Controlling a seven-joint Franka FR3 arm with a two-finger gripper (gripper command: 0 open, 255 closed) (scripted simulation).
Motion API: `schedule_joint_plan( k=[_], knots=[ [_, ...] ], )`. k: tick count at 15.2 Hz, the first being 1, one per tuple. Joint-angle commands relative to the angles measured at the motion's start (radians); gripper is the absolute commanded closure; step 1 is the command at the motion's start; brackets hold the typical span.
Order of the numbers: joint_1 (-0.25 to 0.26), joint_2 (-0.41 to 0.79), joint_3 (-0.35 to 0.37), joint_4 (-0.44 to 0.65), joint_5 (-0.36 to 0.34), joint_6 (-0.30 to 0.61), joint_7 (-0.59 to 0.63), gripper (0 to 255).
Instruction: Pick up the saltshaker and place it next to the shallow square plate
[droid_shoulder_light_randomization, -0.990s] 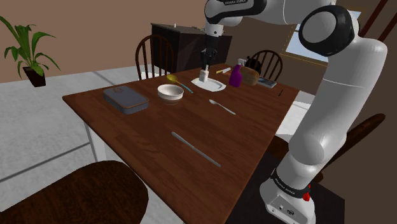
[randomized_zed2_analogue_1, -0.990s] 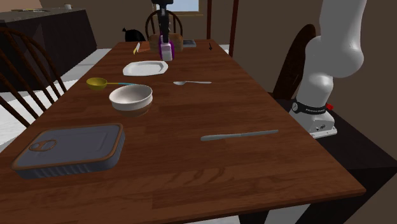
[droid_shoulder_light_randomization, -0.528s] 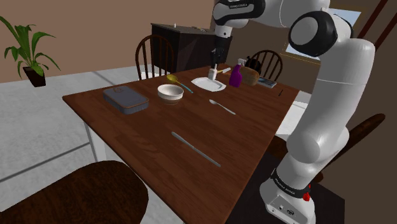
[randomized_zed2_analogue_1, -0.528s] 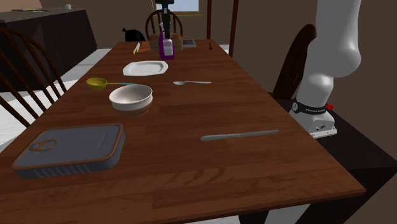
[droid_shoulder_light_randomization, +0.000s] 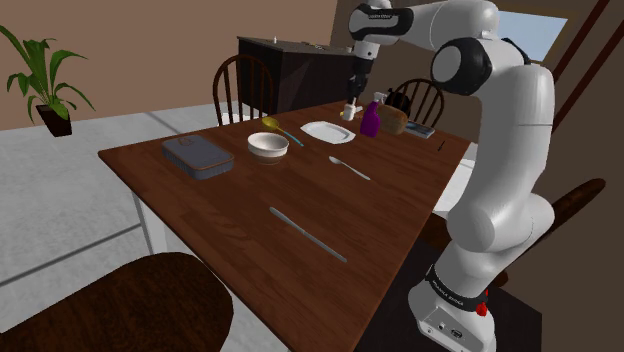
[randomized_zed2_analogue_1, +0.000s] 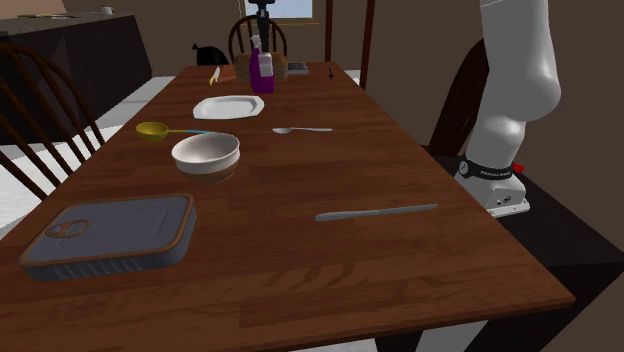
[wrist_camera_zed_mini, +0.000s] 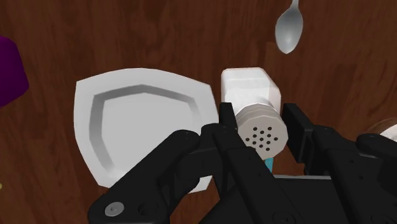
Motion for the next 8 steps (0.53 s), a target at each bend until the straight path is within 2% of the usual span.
schedule_joint_plan(
  k=[1, 3, 4, 8],
  knots=[
    [-0.03, 0.051, -0.009, 0.078, 0.008, -0.027, -0.038, 255],
    [-0.063, 0.121, -0.017, 0.188, 0.017, -0.068, -0.072, 255],
    [-0.086, 0.178, -0.021, 0.28, 0.024, -0.104, -0.095, 255],
    [-0.082, 0.154, -0.02, 0.186, 0.022, -0.034, -0.095, 255]
  ],
)
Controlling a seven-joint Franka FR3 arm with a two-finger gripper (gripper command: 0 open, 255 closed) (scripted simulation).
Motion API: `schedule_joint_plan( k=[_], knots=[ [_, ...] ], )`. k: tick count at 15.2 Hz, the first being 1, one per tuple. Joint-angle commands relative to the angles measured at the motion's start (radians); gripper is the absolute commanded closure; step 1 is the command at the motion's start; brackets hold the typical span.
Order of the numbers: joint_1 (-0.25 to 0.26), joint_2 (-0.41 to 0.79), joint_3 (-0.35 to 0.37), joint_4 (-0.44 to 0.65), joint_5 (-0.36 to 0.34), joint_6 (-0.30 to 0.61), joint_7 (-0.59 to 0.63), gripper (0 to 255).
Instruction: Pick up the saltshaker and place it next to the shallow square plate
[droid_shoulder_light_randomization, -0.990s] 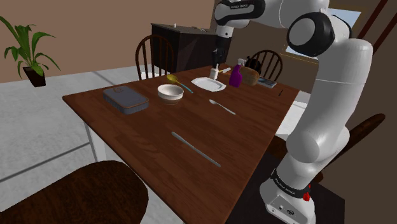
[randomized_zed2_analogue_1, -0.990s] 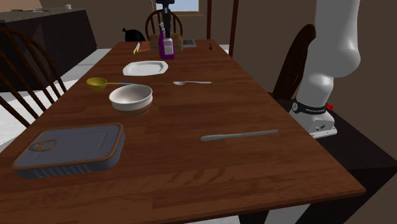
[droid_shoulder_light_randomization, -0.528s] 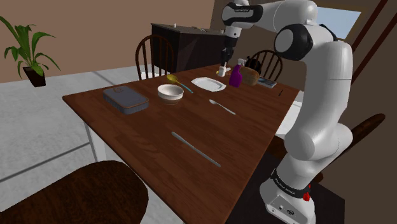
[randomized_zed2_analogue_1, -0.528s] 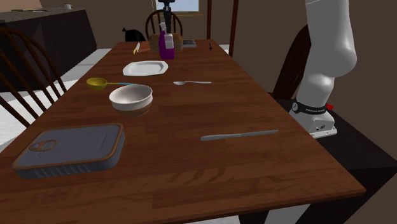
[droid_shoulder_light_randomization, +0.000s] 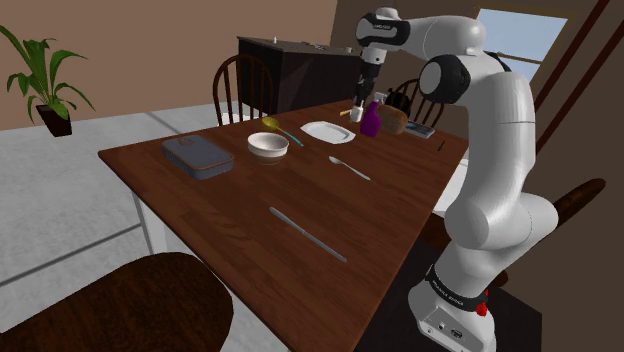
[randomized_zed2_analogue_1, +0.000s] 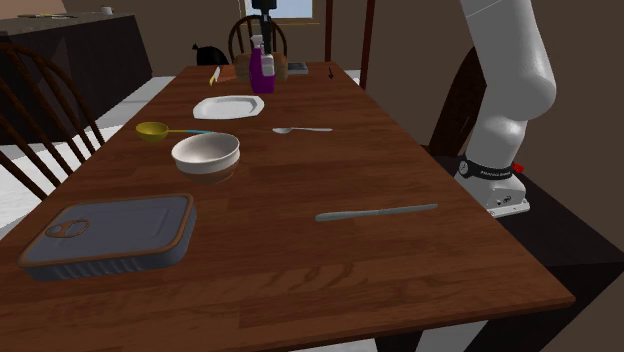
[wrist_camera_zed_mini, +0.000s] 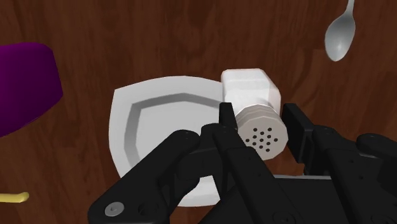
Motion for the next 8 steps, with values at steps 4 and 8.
schedule_joint_plan(
  k=[4, 8],
  knots=[
    [0.002, -0.013, 0.0, -0.089, 0.0, 0.077, -0.003, 255],
    [0.004, -0.02, 0.0, -0.155, -0.001, 0.135, -0.004, 255]
  ],
)
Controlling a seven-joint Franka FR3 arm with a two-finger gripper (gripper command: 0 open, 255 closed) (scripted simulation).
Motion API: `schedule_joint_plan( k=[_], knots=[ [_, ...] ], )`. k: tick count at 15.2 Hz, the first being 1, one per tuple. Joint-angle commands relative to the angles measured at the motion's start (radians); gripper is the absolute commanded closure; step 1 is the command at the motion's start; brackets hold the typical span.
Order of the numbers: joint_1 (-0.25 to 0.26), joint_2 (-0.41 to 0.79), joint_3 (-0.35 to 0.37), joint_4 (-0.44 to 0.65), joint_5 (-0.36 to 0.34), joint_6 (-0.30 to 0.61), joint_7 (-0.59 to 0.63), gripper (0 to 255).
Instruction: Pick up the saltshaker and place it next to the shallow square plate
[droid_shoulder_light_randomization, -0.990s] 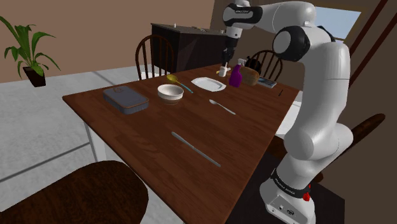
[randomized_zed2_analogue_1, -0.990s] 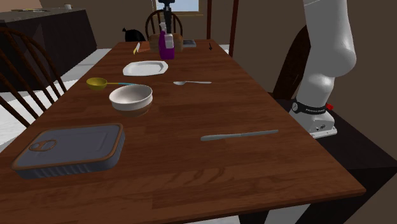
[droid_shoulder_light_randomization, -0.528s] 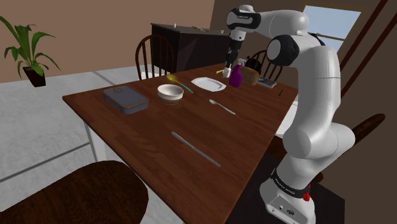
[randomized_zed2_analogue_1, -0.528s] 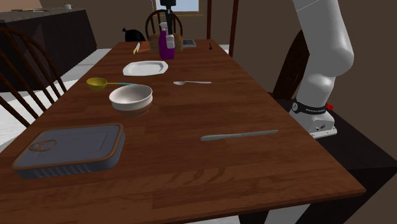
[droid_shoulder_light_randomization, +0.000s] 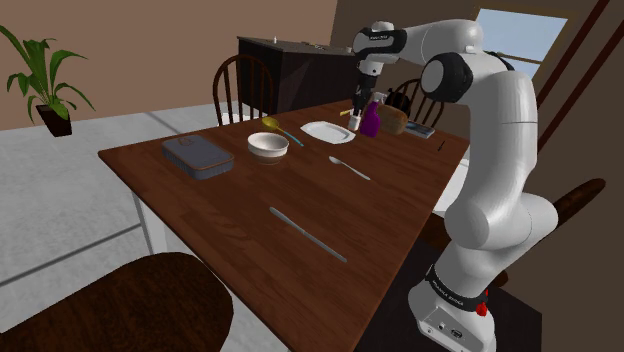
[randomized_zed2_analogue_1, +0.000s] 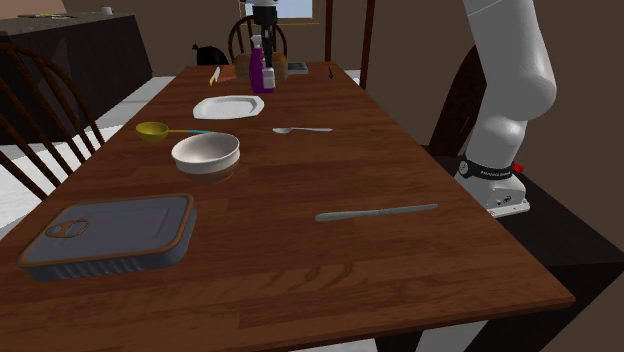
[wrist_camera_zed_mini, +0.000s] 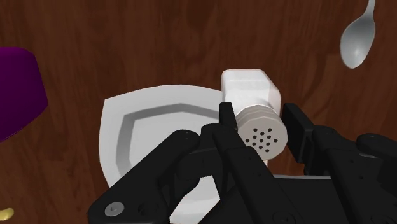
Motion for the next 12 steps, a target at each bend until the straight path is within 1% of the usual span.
schedule_joint_plan(
  k=[1, 12],
  knots=[
    [0.001, -0.001, 0.0, -0.028, 0.0, 0.028, -0.001, 255],
    [0.004, 0.01, 0.002, -0.159, 0.002, 0.17, -0.004, 255]
  ],
)
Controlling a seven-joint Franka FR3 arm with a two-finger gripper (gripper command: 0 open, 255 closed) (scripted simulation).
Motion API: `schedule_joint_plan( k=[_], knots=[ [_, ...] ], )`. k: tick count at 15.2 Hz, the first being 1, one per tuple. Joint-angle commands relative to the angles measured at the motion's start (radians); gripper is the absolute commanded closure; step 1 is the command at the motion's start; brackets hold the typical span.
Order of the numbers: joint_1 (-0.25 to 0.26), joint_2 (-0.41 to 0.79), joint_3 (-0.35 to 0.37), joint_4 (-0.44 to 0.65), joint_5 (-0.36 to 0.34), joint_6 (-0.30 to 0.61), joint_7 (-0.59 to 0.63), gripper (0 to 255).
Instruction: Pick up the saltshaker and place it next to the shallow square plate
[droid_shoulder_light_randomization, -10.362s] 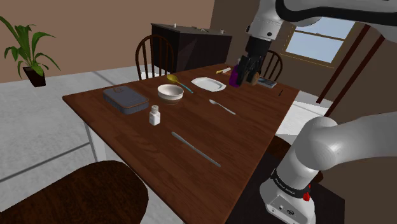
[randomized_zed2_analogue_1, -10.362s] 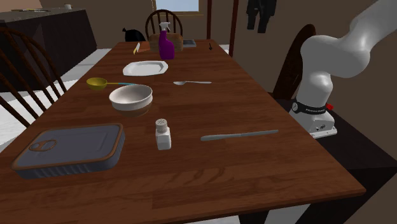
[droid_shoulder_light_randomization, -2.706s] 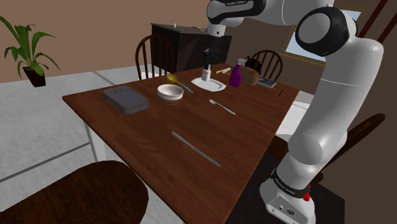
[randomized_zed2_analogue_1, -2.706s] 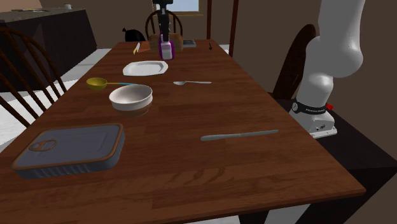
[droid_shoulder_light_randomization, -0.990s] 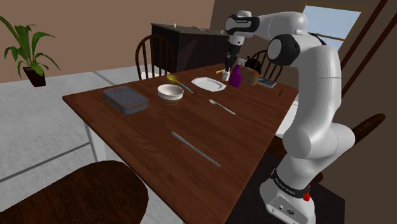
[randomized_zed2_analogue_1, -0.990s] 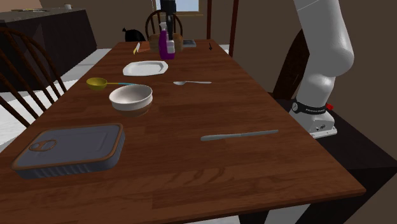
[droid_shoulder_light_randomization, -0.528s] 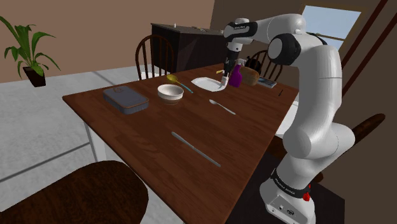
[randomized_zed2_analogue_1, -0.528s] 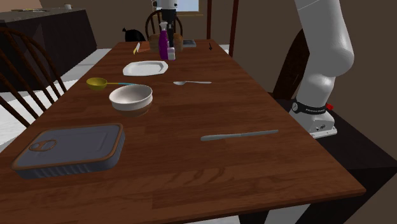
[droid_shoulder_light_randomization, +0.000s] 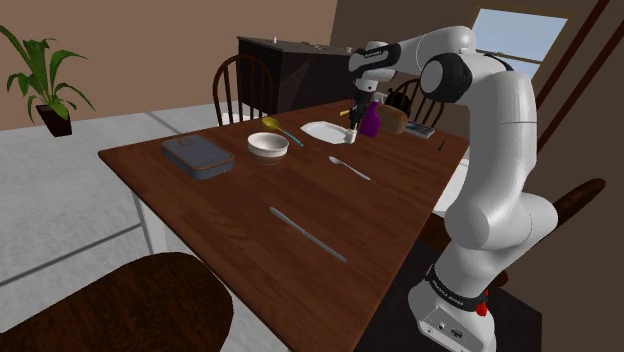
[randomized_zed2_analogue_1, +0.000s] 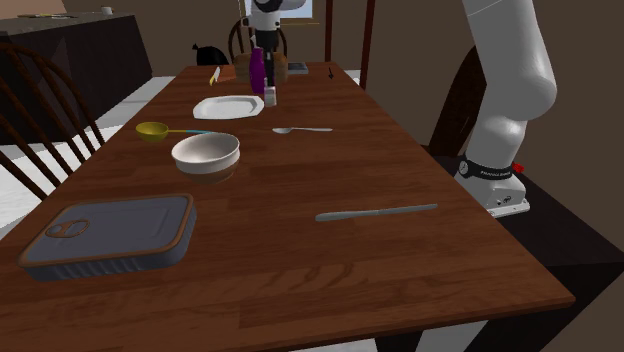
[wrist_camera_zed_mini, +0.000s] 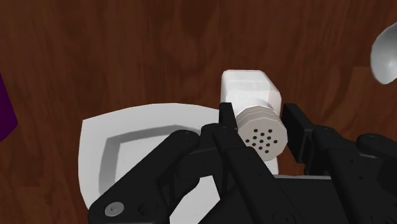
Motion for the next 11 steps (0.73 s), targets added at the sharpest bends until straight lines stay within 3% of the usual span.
schedule_joint_plan(
  k=[1, 5, 11],
  knots=[
    [0.0, 0.007, 0.001, -0.014, 0.001, 0.022, 0.0, 255],
    [0.001, 0.021, 0.001, -0.052, 0.002, 0.073, -0.002, 255],
    [0.001, 0.021, 0.001, -0.052, 0.002, 0.073, -0.002, 255]
  ],
)
